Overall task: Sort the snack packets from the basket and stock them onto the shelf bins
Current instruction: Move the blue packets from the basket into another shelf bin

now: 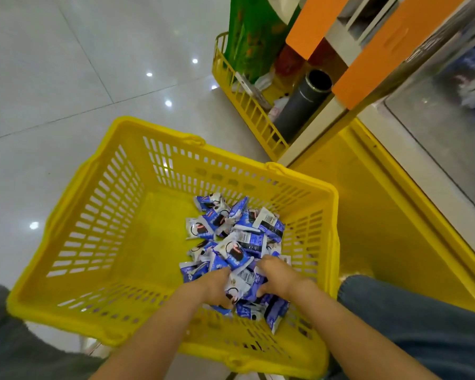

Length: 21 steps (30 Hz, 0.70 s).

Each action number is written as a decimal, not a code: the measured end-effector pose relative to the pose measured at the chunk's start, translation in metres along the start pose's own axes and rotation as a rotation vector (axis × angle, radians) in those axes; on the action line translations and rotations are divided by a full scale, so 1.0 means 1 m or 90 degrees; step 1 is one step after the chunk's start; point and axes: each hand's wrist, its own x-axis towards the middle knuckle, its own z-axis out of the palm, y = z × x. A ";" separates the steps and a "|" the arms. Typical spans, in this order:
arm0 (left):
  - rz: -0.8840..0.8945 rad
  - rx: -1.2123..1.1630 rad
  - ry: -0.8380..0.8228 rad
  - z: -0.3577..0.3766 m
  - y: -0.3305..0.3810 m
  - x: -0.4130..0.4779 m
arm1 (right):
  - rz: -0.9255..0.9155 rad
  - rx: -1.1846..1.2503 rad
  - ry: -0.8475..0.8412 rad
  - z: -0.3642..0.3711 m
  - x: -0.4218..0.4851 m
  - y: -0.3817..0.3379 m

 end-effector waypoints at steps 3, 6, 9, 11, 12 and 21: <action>-0.023 -0.081 0.059 -0.007 -0.003 -0.013 | -0.009 -0.051 0.020 -0.003 -0.007 -0.003; -0.061 -0.264 0.157 -0.012 0.000 -0.027 | -0.044 -0.115 0.081 -0.011 -0.018 -0.010; -0.058 -0.393 0.244 -0.011 0.007 -0.042 | -0.066 -0.036 0.231 -0.021 -0.032 -0.020; -0.042 -0.454 0.300 -0.010 0.014 -0.049 | -0.074 0.032 0.368 -0.029 -0.043 -0.032; -0.028 -0.484 0.332 -0.010 0.019 -0.055 | -0.077 0.051 0.433 -0.033 -0.050 -0.038; 0.252 -1.160 0.214 -0.016 0.048 -0.105 | -0.251 -0.013 0.609 -0.045 -0.111 -0.072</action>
